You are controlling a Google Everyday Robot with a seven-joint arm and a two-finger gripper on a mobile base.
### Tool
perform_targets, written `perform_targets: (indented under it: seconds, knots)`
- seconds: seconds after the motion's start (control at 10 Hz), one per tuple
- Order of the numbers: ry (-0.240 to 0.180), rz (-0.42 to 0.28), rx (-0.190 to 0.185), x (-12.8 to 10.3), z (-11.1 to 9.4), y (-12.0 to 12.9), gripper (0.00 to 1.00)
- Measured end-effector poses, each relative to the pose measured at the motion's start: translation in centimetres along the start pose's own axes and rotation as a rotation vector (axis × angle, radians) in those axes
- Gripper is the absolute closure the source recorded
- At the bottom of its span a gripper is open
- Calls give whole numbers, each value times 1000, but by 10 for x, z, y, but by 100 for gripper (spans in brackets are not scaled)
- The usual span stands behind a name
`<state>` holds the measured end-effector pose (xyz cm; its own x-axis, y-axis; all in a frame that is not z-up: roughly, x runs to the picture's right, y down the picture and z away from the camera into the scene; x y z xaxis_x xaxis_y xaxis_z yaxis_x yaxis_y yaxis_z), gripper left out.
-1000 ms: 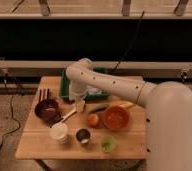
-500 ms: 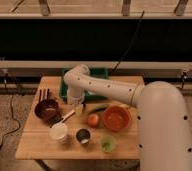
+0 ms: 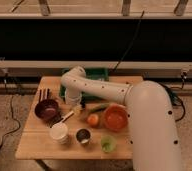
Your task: Place brush in paper cup
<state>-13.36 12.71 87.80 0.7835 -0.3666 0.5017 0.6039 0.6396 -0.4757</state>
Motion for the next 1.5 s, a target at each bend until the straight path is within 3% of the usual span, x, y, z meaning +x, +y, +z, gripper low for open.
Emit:
perform_targets:
  seconds: [0.4,0.7,1.0,1.1,1.5]
  knots:
    - [61,-21,-13,12,7,-6,37]
    - [110,-36,-30,25,9,0,66]
    - [126,-42,-36,34,6,9,96]
    - [129,-42,-38,37,5,13,100]
    - [126,-30,-31,44,-8,25,100]
